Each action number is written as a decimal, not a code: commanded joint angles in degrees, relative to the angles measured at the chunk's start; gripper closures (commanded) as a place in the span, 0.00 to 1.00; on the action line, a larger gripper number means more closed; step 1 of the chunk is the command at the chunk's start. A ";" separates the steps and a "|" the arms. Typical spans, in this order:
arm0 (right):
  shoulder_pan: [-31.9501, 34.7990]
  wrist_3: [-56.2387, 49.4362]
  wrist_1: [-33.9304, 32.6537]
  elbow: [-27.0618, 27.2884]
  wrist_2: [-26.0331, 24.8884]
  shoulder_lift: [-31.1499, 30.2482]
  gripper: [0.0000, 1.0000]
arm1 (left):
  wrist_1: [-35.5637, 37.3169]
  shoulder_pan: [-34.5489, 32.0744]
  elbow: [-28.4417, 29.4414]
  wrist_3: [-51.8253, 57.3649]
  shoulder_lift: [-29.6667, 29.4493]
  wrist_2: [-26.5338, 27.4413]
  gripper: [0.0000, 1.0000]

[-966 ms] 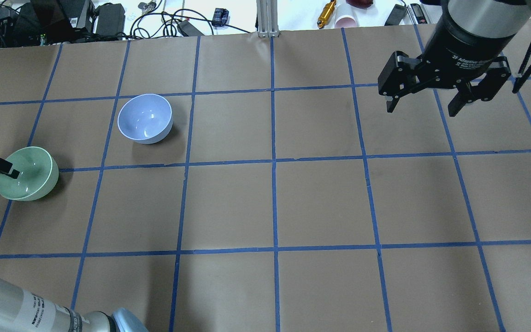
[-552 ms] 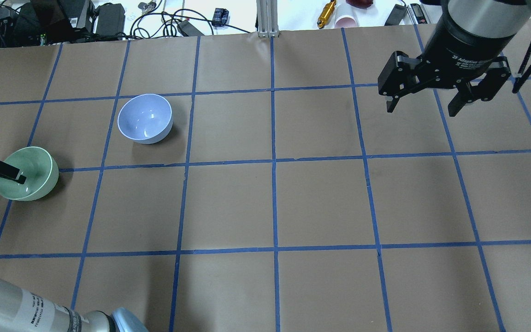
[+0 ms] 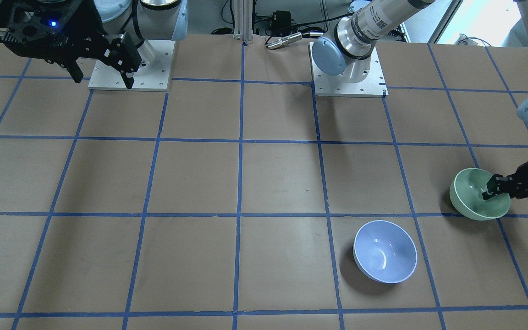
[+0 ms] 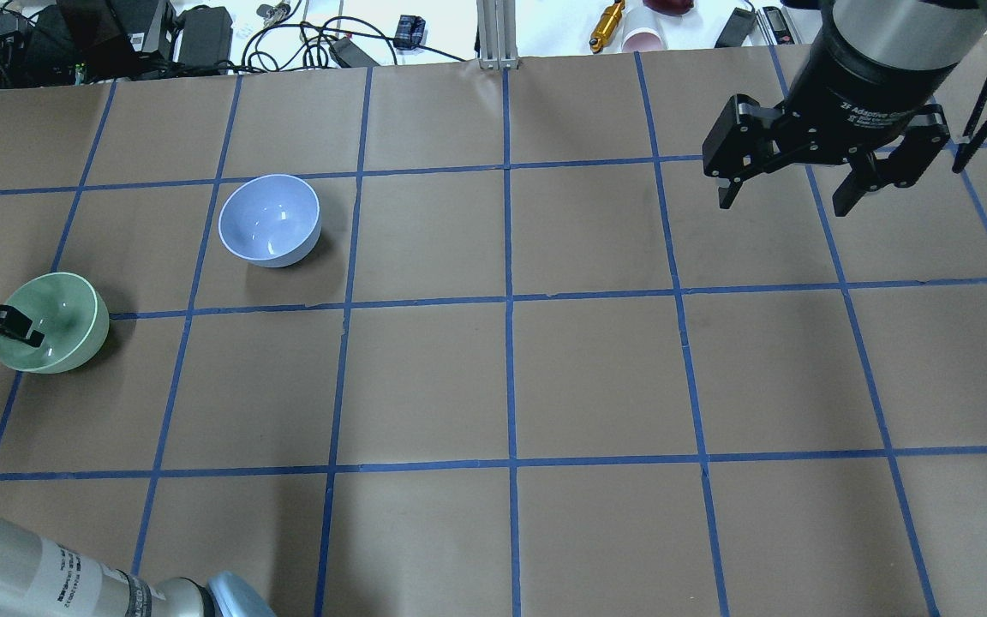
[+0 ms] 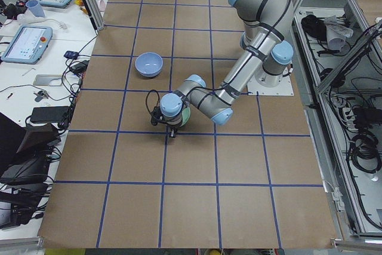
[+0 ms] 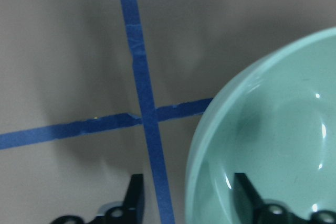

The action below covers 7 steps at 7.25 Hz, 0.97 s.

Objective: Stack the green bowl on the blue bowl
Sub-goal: 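Lower the left gripper onto the green bowl rim and close it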

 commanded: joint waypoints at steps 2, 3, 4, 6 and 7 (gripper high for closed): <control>0.00 0.00 -0.01 0.09 0.00 0.00 0.00 | 0.05 0.07 0.13 0.03 0.03 -0.20 1.00; 0.00 0.00 0.08 0.00 0.00 0.00 0.00 | 0.05 -0.01 0.22 -0.06 0.03 -0.21 1.00; 0.00 0.00 0.08 0.08 0.00 0.00 0.00 | -0.04 -0.01 0.22 -0.23 0.12 -0.12 1.00; 0.00 0.00 0.08 0.08 0.00 0.00 0.00 | -1.09 -0.01 0.31 -1.28 0.47 -0.21 1.00; 0.00 0.00 -0.01 0.09 0.00 0.00 0.00 | -1.27 -0.01 0.22 -1.29 0.47 -0.21 1.00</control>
